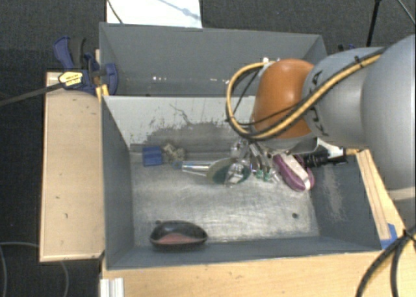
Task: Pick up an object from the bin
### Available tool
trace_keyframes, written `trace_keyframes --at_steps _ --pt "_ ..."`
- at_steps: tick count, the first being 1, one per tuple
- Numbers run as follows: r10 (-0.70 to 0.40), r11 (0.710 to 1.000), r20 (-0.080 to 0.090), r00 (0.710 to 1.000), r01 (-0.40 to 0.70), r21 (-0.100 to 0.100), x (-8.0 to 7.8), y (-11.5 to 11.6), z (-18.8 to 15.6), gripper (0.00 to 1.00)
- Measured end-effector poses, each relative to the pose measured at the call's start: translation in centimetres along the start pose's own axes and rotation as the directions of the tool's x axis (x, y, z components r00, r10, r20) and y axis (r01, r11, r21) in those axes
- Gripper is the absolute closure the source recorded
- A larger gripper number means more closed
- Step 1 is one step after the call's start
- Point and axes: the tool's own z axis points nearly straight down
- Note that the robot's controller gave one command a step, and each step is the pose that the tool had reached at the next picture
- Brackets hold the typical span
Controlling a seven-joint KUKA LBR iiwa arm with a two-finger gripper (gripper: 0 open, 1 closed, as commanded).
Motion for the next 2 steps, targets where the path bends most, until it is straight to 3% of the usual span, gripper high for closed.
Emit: trace_keyframes --at_steps 2 --pt "-0.01 1.0 0.001 1.0 0.01 -0.001 -0.2 0.1 -7.0 1.0"
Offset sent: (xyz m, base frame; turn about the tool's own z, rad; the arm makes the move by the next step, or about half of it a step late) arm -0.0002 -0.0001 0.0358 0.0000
